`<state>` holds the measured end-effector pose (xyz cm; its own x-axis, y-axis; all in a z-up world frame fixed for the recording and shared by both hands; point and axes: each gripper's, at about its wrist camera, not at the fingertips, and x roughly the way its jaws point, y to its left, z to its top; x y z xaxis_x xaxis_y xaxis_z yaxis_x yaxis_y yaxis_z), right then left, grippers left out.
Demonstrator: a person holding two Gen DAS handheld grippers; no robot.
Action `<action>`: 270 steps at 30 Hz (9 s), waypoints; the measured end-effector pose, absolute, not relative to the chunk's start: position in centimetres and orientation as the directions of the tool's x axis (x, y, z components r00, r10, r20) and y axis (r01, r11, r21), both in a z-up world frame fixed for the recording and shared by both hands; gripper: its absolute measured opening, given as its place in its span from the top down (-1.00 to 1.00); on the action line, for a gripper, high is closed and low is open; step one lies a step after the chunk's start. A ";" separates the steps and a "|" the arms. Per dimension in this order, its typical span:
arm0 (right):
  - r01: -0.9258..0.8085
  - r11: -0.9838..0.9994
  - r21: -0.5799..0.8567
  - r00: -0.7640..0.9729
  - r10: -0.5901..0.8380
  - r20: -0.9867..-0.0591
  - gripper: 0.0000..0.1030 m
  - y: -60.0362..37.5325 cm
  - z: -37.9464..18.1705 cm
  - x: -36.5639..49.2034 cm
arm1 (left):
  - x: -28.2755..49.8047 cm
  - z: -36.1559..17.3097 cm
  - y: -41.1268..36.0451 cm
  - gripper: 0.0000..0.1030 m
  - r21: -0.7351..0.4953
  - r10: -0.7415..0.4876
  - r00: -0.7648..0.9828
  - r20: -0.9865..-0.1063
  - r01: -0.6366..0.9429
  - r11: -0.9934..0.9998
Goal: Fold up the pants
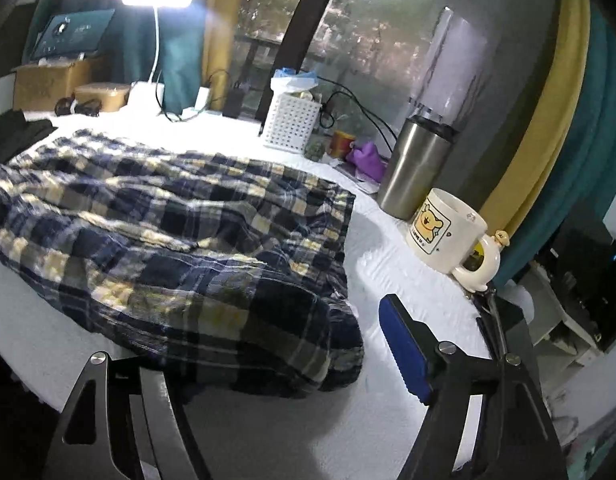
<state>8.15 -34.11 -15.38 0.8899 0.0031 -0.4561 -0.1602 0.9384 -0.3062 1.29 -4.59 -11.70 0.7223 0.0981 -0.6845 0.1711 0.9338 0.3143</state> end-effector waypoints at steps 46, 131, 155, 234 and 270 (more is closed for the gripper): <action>-0.007 0.995 -0.096 0.982 -0.011 -0.190 0.73 -41.6 -3.5 -1.4 | -7.9 10.0 -5.3 0.92 0.041 -0.398 0.843 -0.362 0.441 0.897; -0.084 0.986 -0.143 0.715 -0.040 -0.698 0.71 -34.3 -13.1 31.1 | 27.7 -8.2 5.3 0.35 0.019 -0.054 0.574 -0.817 0.121 0.993; -0.087 0.984 -0.158 0.782 -0.031 -0.622 -1.00 -32.5 -9.3 27.0 | 18.4 -8.2 5.8 0.11 -0.117 -0.151 0.529 -0.835 0.098 0.988; -0.603 0.798 -0.017 0.598 0.438 -0.671 0.82 -17.6 -12.1 17.0 | 7.8 -5.9 8.7 0.94 -0.049 -0.023 0.560 -0.828 -0.033 0.998; -0.563 0.826 -0.023 0.578 0.374 -0.725 -0.11 -13.1 -13.4 30.0 | 27.1 -9.8 4.1 0.05 0.081 -0.033 0.555 -0.831 0.180 0.980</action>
<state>29.97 -13.11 -13.37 0.5783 0.3737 -0.7253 -0.5631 0.8261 -0.0233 27.12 4.12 -9.82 0.5546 -0.0326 -0.8315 0.1795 0.9804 0.0813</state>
